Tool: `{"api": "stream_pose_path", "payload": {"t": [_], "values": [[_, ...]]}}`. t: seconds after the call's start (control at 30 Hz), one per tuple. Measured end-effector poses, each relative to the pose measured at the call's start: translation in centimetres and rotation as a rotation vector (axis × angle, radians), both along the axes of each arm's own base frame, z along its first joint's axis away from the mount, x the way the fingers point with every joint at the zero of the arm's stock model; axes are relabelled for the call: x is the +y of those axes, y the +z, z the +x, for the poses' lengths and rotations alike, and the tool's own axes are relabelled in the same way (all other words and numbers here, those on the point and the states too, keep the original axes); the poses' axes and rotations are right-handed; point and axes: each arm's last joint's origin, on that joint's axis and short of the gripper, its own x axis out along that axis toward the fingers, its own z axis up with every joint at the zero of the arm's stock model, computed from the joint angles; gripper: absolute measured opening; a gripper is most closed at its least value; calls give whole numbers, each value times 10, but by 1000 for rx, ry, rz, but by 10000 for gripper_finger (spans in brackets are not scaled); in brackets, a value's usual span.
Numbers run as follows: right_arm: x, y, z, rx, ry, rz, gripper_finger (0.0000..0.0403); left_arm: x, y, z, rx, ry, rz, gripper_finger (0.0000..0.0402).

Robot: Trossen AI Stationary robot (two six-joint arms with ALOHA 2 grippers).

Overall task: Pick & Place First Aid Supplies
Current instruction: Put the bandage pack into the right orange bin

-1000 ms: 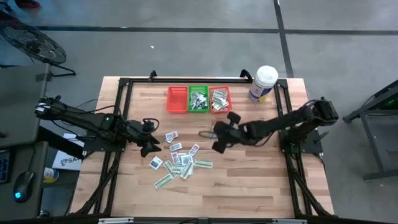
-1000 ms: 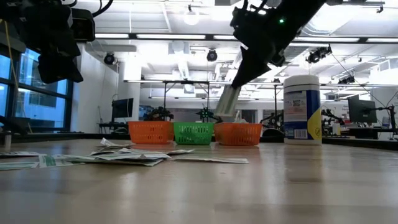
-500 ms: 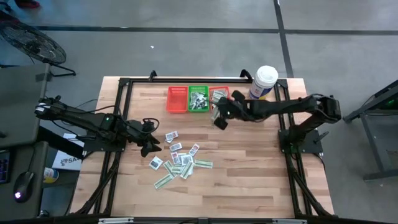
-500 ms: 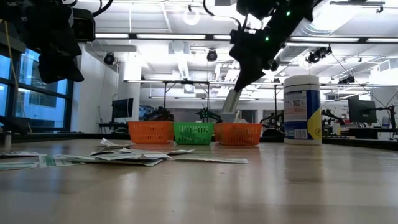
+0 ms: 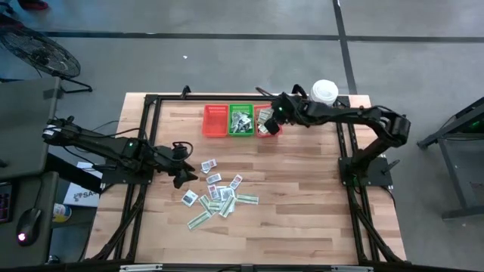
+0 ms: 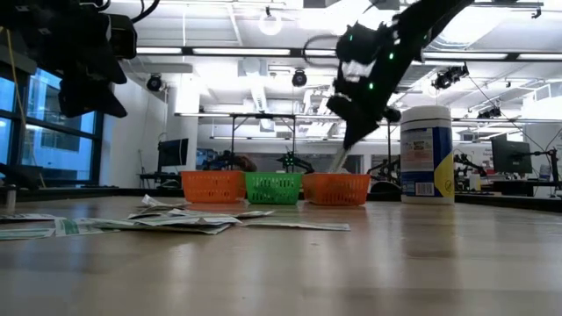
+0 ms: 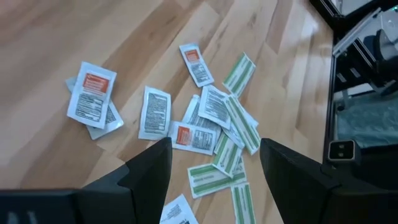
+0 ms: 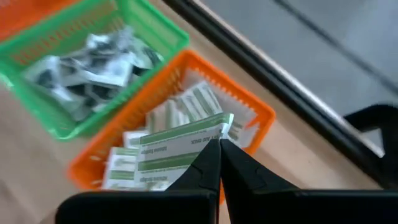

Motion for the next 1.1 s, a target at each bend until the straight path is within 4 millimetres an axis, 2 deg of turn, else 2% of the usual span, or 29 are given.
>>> {"api": "stream_pose_path", "payload": {"t": [0.13, 0.27, 0.57, 0.93, 1.1], "values": [[-17, -19, -2, 36, -4, 72, 0, 1, 0, 0, -6, 30, 13, 240], [-26, -30, -1, 63, 43, 100, 0, 1, 0, 0, -7, 56, 8, 240], [-41, -30, -5, 54, 173, 82, 0, 3, 1, 1, -25, 124, 23, 240], [-51, -29, -10, 27, 444, 85, 2, 6, 6, 4, -98, 227, 66, 240], [-51, -29, -10, 32, 452, 80, 36, 7, 7, 5, -117, 273, 72, 241]]}}
